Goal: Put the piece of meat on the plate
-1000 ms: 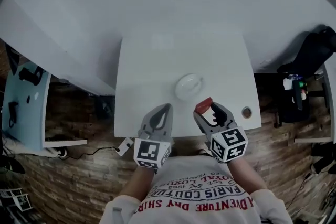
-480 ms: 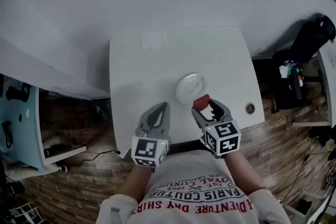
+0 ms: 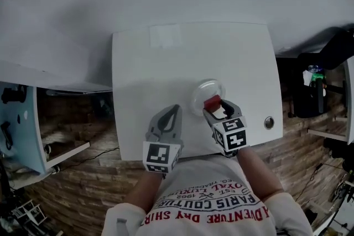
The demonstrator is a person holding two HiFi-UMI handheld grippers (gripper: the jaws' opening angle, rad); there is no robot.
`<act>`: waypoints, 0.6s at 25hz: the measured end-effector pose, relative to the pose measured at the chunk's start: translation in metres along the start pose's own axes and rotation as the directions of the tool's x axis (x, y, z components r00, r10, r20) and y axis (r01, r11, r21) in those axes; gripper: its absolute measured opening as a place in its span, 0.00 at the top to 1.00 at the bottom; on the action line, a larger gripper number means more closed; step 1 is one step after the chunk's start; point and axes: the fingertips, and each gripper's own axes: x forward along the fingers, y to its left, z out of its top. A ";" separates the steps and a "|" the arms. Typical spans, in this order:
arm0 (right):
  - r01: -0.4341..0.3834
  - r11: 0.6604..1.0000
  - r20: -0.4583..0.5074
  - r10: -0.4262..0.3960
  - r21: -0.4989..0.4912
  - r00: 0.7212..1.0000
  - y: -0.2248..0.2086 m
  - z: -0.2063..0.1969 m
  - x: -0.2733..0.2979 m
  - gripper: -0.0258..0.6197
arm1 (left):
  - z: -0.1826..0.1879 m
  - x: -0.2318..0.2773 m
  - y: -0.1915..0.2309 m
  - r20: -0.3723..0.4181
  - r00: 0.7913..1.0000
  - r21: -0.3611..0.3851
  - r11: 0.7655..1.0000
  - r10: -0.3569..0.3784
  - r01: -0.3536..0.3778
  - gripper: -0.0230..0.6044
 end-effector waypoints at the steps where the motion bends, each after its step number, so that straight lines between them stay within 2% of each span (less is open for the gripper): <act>1: -0.001 1.000 -0.024 0.001 -0.005 1.000 -0.003 -0.002 0.008 0.53 | -0.002 0.004 0.001 -0.006 1.000 -0.007 1.000 0.004 -0.004 0.95; 5: -0.012 1.000 -0.123 0.010 -0.017 0.992 -0.011 -0.012 0.034 0.53 | -0.012 0.017 0.008 -0.034 0.999 -0.038 0.999 0.025 -0.026 0.95; 10: -0.065 0.998 -0.216 0.060 -0.013 0.975 -0.014 -0.021 0.057 0.53 | -0.018 0.031 0.017 -0.060 0.997 -0.060 0.997 0.041 -0.045 0.95; 15: -0.081 0.995 -0.261 0.062 -0.064 0.963 -0.011 -0.024 0.068 0.53 | -0.026 0.039 0.022 -0.083 0.995 -0.087 0.994 0.055 -0.062 0.95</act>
